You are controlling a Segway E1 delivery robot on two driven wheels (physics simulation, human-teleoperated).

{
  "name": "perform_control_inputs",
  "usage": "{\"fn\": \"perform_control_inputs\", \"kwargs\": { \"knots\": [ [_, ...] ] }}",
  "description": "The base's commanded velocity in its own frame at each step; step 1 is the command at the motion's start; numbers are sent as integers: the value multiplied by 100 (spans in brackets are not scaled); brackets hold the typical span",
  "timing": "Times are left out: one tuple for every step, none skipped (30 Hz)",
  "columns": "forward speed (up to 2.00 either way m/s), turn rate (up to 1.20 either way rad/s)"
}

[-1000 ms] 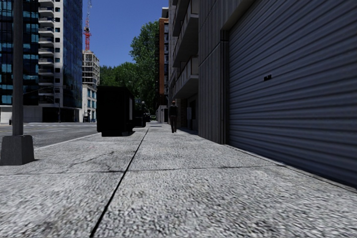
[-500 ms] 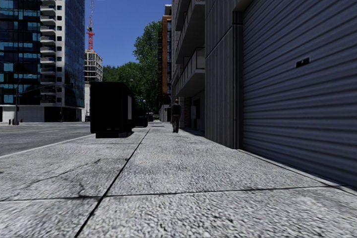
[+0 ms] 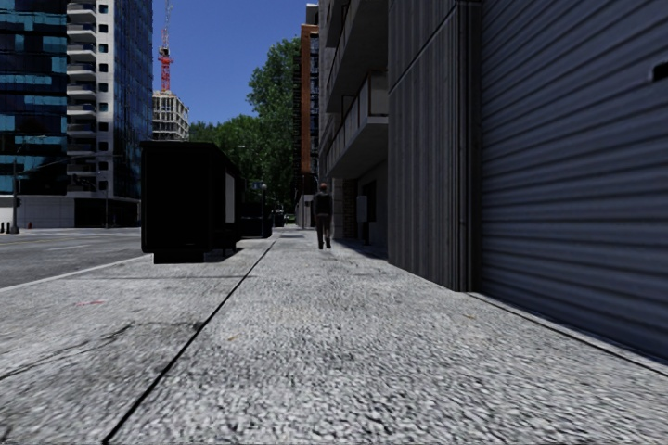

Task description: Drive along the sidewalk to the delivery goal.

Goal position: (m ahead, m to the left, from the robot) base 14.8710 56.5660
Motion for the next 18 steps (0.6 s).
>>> {"fn": "perform_control_inputs", "kwargs": {
  "knots": [
    [200, 40],
    [200, 0],
    [200, 0],
    [200, 0],
    [200, 0],
    [200, 0],
    [200, 0],
    [200, 0],
    [200, 0],
    [200, 0],
    [200, 0],
    [200, 0],
    [200, 0],
    [200, 0],
    [200, 0],
    [200, 0],
    [200, 45],
    [200, 120]
  ]
}}
